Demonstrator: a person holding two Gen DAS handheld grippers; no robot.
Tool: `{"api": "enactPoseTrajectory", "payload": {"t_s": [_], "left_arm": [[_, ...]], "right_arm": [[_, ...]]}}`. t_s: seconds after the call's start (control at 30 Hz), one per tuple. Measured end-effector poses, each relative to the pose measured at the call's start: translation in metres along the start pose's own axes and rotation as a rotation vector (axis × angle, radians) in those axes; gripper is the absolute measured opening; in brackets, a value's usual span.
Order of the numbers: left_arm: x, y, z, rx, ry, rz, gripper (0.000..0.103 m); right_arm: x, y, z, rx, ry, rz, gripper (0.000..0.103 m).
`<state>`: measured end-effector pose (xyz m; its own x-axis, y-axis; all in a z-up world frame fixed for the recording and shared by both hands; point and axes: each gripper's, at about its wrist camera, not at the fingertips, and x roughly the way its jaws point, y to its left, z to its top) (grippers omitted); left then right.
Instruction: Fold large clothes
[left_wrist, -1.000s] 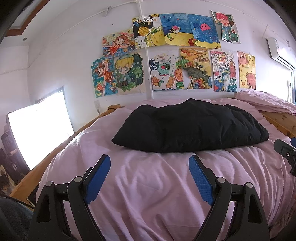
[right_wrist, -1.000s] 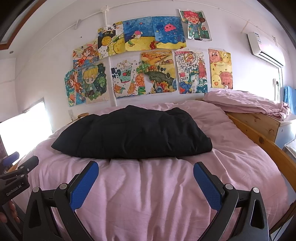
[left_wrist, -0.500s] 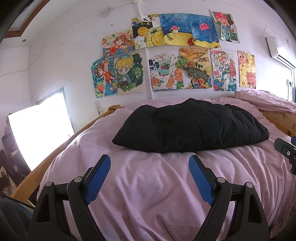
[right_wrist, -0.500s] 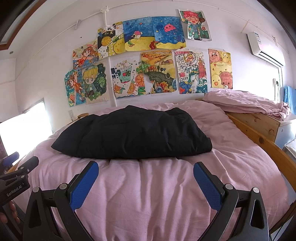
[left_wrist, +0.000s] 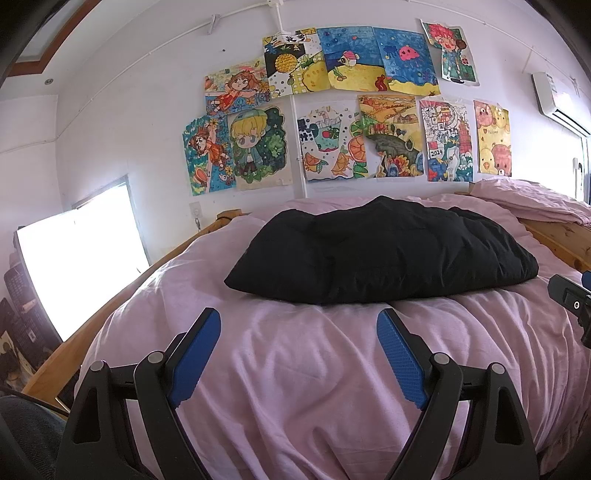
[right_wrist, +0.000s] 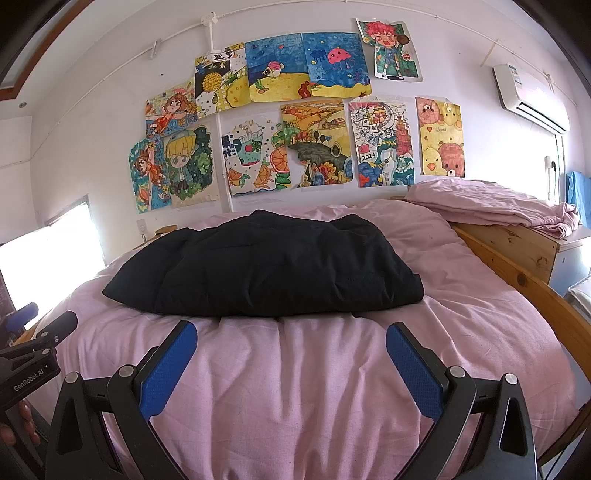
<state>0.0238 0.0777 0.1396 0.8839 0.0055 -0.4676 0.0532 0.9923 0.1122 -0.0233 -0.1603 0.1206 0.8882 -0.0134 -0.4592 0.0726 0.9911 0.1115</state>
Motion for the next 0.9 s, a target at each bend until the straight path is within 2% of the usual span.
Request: {"api": "enactPoseTrajectory", "payload": {"t_s": [0.9], "left_arm": [[0.0036, 0.008, -0.0007, -0.006, 0.008, -0.003, 0.083]], "right_arm": [[0.0, 0.0011, -0.0007, 0.0, -0.001, 0.0, 0.103]]}}
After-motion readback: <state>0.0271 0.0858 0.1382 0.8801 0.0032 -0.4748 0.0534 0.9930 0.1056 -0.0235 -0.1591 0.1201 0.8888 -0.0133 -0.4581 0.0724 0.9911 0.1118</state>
